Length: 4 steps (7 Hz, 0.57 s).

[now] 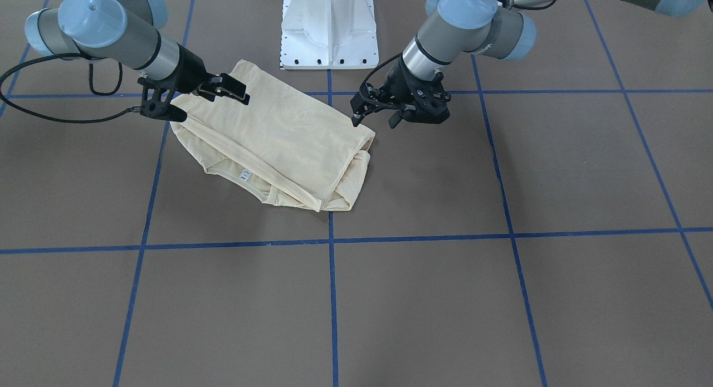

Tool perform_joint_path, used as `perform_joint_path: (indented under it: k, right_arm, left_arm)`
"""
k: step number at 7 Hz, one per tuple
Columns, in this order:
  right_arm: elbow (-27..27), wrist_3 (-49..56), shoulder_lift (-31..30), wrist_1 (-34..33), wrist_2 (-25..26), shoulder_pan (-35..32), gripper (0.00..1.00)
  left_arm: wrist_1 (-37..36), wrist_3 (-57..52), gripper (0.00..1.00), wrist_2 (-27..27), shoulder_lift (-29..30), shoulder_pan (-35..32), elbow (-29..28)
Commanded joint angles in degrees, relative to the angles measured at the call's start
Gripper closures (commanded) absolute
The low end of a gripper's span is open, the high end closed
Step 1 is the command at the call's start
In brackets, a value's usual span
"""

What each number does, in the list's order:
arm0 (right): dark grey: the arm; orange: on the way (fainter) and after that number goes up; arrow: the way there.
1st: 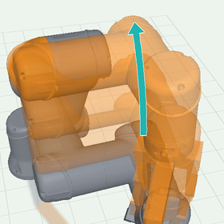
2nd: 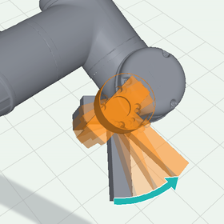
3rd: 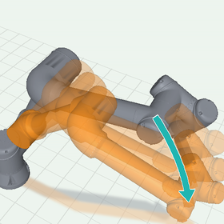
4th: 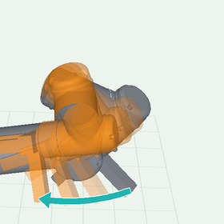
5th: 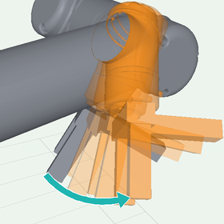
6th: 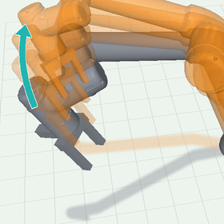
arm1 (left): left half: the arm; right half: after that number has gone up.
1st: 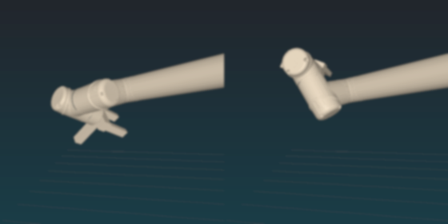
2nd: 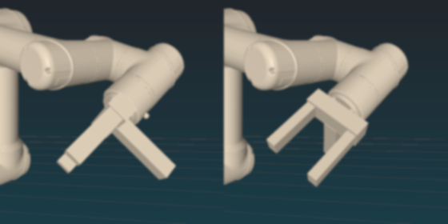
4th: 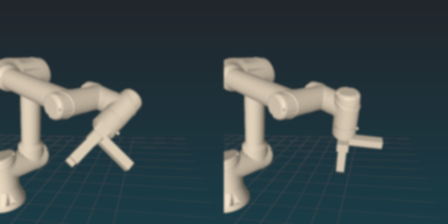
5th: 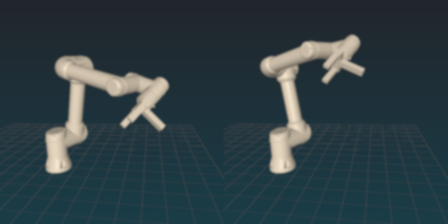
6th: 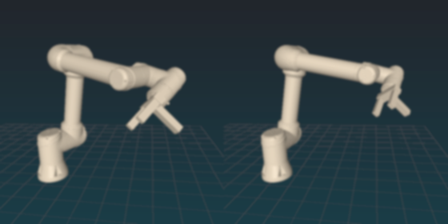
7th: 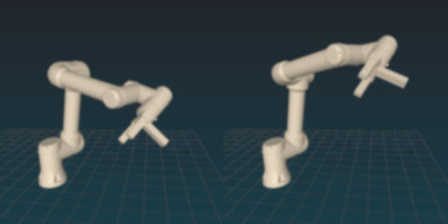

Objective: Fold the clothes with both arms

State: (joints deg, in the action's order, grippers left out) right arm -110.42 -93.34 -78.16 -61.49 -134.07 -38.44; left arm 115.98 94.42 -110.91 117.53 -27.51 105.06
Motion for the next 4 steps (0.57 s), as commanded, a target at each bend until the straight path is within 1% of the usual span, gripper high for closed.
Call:
perform_joint_path:
  k: [1,3,4]
  right_arm:
    - [-0.1,0.0,2.6,0.1,5.1,-1.7,0.0]
    - [0.1,0.0,3.8,-0.2,5.6,-1.2,0.0]
    - [0.1,0.0,3.9,-0.2,5.6,-1.1,0.0]
  left_arm:
    - [-0.3,7.1,0.02,6.2,-0.4,7.6,-0.6]
    - [-1.0,6.8,0.02,7.2,0.1,7.6,-4.8]
    - [-1.1,6.8,0.02,7.5,0.2,7.6,-5.6]
